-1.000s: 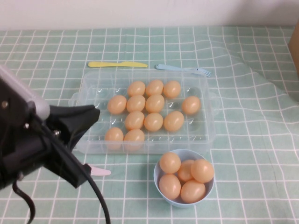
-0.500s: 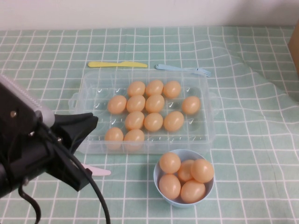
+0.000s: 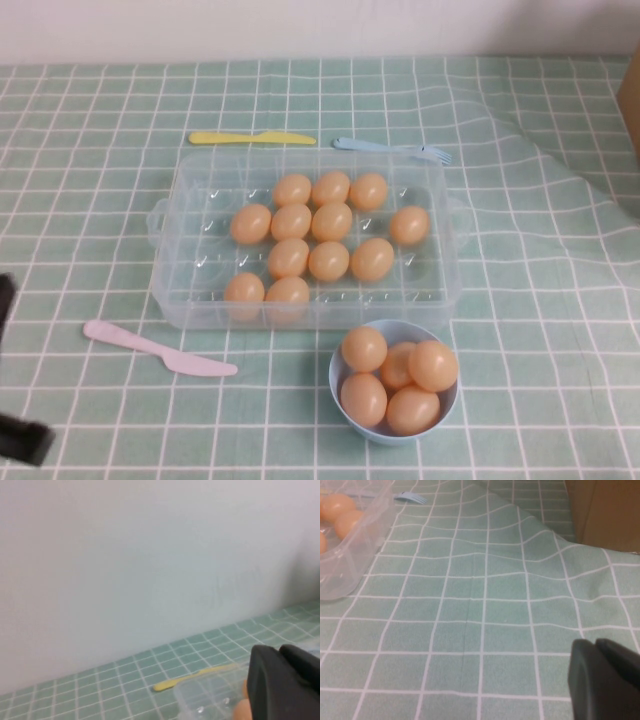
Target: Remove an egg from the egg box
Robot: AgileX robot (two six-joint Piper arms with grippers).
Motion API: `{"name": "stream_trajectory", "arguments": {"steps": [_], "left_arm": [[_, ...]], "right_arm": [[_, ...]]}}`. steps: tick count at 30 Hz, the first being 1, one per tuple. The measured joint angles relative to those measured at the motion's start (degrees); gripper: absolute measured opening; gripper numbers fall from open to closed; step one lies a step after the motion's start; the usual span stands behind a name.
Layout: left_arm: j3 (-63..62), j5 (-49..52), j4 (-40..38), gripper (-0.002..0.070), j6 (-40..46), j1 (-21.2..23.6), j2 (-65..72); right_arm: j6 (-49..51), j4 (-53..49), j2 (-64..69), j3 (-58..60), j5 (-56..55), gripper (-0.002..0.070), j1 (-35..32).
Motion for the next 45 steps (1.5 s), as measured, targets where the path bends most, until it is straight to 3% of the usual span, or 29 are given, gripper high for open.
{"name": "stream_trajectory", "arguments": {"steps": [5, 13, 26, 45], "left_arm": [[6.4, 1.5, 1.5, -0.0002, -2.2, 9.3, -11.0], [10.7, 8.3, 6.4, -0.0002, -9.2, 17.9, -22.3], [10.9, 39.5, 8.8, -0.0002, -11.4, 18.3, -26.0], [10.9, 41.0, 8.8, -0.0002, -11.5, 18.3, -26.0]], "right_arm": [[0.0, 0.0, 0.0, 0.0, 0.0, -0.0017, 0.0], [0.0, 0.0, 0.0, 0.0, 0.0, -0.0017, 0.0], [0.0, 0.0, 0.0, 0.0, 0.0, -0.0017, 0.0], [0.0, 0.0, 0.0, 0.0, 0.0, -0.0017, 0.0]]}}
